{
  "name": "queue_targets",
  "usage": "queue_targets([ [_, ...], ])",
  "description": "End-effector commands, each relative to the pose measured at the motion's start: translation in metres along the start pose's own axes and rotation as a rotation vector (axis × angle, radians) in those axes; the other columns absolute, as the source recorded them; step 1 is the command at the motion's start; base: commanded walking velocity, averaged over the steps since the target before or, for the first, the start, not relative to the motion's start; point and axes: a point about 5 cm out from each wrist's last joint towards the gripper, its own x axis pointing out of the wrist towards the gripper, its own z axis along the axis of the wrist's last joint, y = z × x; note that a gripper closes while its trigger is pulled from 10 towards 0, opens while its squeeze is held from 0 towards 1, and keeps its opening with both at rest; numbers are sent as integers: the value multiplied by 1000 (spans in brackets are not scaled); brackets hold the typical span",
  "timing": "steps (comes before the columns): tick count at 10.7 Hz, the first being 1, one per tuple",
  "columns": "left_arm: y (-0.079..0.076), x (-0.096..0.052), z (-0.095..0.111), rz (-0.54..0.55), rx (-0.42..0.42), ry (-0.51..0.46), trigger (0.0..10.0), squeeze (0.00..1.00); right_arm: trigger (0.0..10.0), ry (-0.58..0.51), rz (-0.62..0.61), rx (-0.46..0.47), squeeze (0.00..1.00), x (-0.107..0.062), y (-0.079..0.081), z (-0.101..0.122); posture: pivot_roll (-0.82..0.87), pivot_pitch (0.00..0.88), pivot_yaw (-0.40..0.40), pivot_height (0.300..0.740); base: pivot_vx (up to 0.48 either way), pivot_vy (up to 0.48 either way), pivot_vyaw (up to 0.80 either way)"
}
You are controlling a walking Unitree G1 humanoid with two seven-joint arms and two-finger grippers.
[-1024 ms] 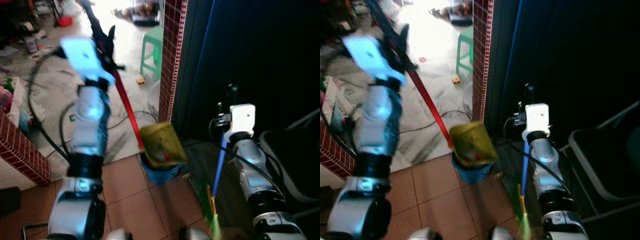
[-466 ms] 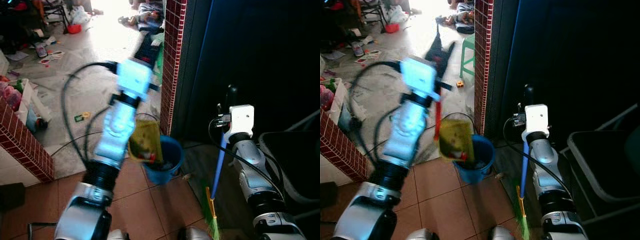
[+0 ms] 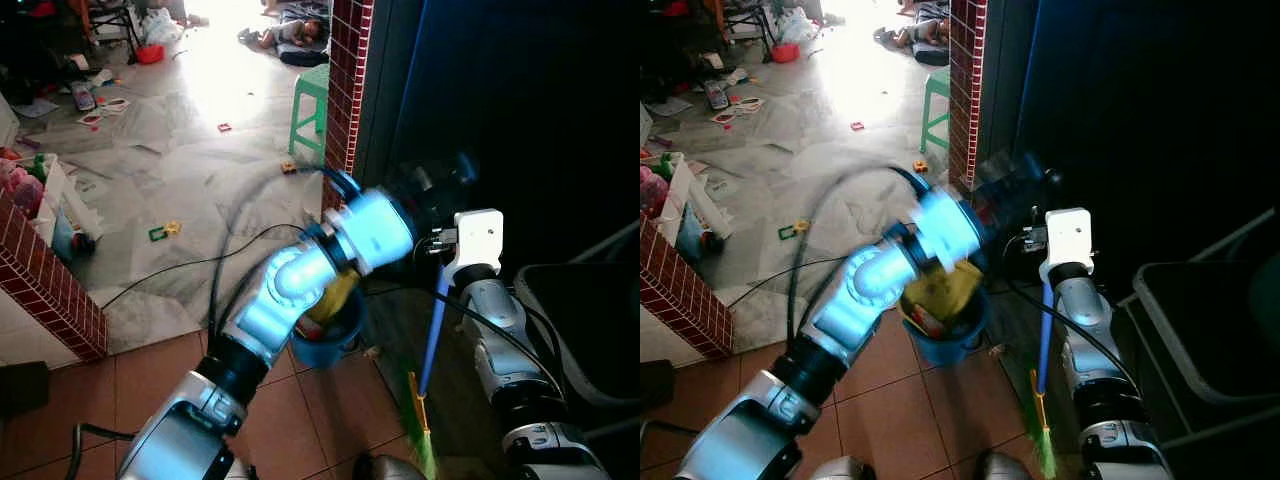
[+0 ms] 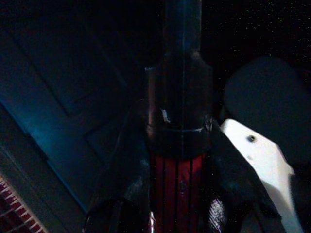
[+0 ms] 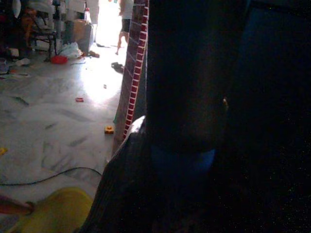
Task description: Sweep floor
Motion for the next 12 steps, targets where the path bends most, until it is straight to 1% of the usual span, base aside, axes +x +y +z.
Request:
queue_targets([
  [1,7,4,12,-24,80,-60,10000,0,10000,-38,1,-18,0,4,-2,8,-76,0,0,740,0,0,0],
  [2,16,7,18,10,96,-83,10000,0,10000,-37,0,-19,0,4,-3,8,-77,0,0,740,0,0,0],
  [3,28,11,28,64,134,-115,10000,0,10000,-38,2,-19,0,4,-3,8,-75,0,-2,740,0,0,0],
  [4,42,13,38,138,152,-152,10000,0,10000,-39,4,-18,0,4,-2,8,-72,0,-4,740,0,0,0],
  [5,68,12,55,282,210,-203,10000,0,10000,-42,7,-17,0,5,-1,9,-69,0,-3,740,0,0,0],
  [6,84,10,64,364,224,-231,10000,0,10000,-45,8,-14,0,5,-1,9,-69,0,-5,740,0,0,0],
  [7,116,1,82,551,266,-267,10000,0,10000,-59,9,0,0,5,-1,10,-64,0,-7,740,0,0,0],
  [8,136,-8,91,669,284,-274,10000,0,10000,-65,17,-10,0,5,-2,11,-64,0,-7,740,0,0,0],
  [9,156,-21,99,784,312,-271,10000,0,10000,-73,27,-22,0,7,-6,13,-52,0,-13,740,0,0,0],
  [10,175,-41,93,885,329,-200,10000,0,10000,-116,88,-54,0,11,-10,21,-37,0,-13,740,0,0,0],
  [11,181,-52,85,924,342,-142,10000,0,10000,-136,119,-77,0,13,-10,25,-32,0,-13,740,0,0,0],
  [12,185,-80,54,1006,296,23,10000,0,10000,-176,178,-91,0,19,-9,34,-21,0,-8,740,0,0,0],
])
